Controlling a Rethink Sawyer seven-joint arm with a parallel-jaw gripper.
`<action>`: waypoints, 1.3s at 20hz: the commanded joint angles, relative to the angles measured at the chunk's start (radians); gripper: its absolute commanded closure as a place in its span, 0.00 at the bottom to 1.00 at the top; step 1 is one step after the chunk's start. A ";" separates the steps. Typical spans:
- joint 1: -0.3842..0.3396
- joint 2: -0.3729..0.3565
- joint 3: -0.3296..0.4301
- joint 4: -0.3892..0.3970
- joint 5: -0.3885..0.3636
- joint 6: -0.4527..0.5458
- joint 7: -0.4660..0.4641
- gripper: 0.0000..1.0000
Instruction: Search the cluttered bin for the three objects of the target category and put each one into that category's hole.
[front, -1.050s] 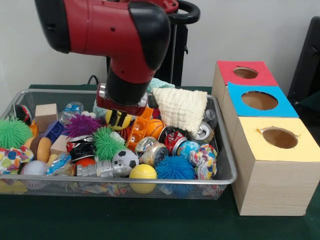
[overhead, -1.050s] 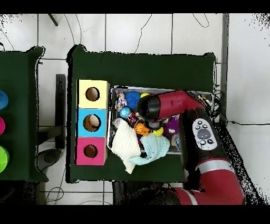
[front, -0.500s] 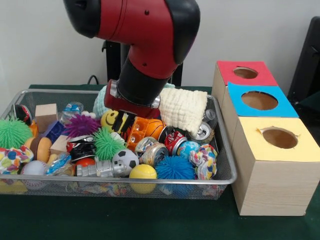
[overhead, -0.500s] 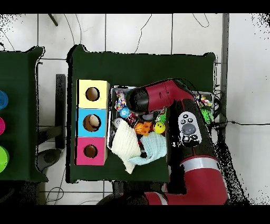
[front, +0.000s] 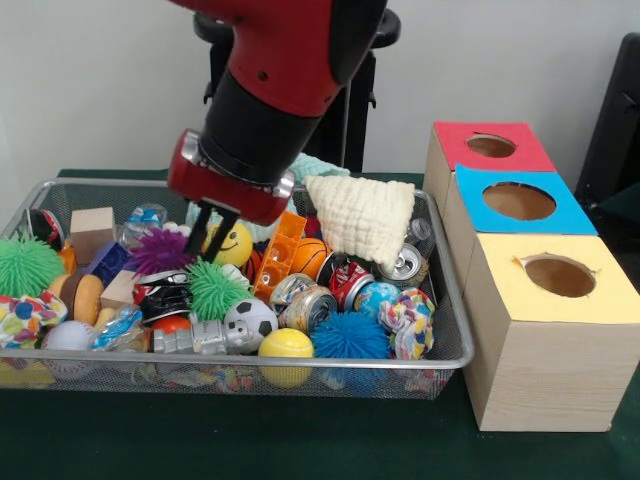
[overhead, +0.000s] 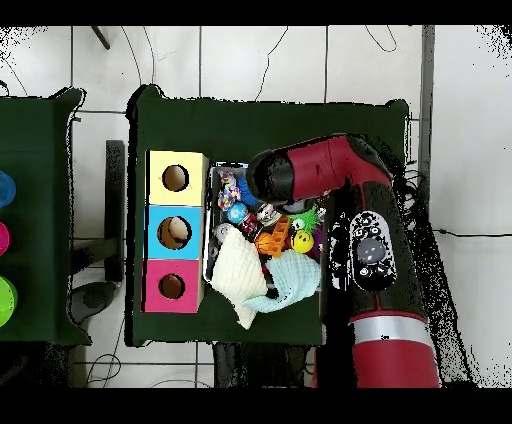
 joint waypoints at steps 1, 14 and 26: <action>-0.009 -0.014 -0.042 -0.004 -0.055 -0.105 0.057 1.00; -0.135 0.026 0.112 0.114 0.169 -0.198 -0.054 1.00; -0.081 0.034 0.030 0.066 0.204 -0.171 0.066 0.00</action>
